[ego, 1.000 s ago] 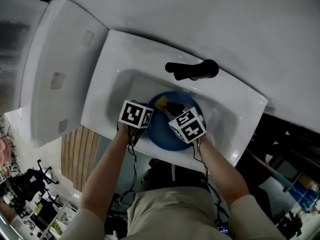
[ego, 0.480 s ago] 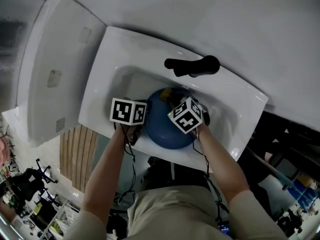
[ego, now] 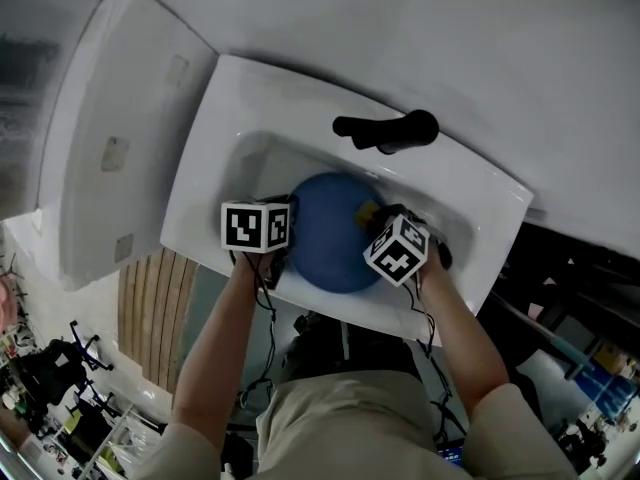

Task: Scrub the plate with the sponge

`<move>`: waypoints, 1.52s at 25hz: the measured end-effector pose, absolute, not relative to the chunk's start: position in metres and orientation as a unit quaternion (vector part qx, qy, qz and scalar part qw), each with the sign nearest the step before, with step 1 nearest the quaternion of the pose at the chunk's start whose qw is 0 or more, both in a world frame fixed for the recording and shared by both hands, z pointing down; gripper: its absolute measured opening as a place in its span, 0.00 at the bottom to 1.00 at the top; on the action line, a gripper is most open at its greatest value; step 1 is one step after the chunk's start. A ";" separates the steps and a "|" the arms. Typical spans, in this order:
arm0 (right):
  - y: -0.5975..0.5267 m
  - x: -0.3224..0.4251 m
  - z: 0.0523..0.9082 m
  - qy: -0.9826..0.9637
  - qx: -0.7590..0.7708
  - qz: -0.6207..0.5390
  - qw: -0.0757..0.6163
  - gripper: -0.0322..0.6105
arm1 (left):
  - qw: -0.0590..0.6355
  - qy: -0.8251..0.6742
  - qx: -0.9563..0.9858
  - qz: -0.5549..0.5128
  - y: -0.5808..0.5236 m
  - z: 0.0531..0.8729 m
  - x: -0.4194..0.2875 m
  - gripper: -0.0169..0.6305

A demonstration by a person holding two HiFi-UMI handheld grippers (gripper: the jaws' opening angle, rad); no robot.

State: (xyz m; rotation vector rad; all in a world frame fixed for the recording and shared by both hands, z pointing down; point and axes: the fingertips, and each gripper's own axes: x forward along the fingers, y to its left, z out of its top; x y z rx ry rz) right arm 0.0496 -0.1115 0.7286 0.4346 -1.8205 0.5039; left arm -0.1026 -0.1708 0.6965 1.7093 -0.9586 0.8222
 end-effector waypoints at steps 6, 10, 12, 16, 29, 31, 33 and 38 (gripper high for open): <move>-0.041 0.022 0.684 -0.791 0.060 0.325 0.515 0.15 | 0.485 -0.414 0.695 0.332 -0.171 0.692 -0.109 0.06; -0.023 -0.028 0.652 -0.828 -0.021 0.365 0.426 0.15 | 0.487 -0.419 0.689 0.335 -0.170 0.691 -0.108 0.06; -0.029 -0.051 0.646 -0.842 -0.031 0.360 0.399 0.16 | 0.488 -0.423 0.686 0.335 -0.171 0.690 -0.108 0.06; -0.071 -0.074 0.653 -0.861 0.018 0.351 0.366 0.16 | 0.485 -0.427 0.686 0.336 -0.171 0.686 -0.108 0.06; -0.166 0.001 0.737 -0.808 0.239 0.242 0.481 0.16 | 0.475 -0.433 0.691 0.332 -0.173 0.682 -0.120 0.06; -0.153 0.016 0.737 -0.803 0.235 0.248 0.487 0.16 | 0.473 -0.433 0.692 0.331 -0.175 0.683 -0.122 0.06; -0.134 0.028 0.731 -0.799 0.217 0.252 0.501 0.16 | 0.471 -0.436 0.692 0.330 -0.177 0.683 -0.124 0.06; -0.063 0.030 0.697 -0.796 0.109 0.308 0.509 0.16 | 0.473 -0.441 0.689 0.328 -0.176 0.682 -0.126 0.06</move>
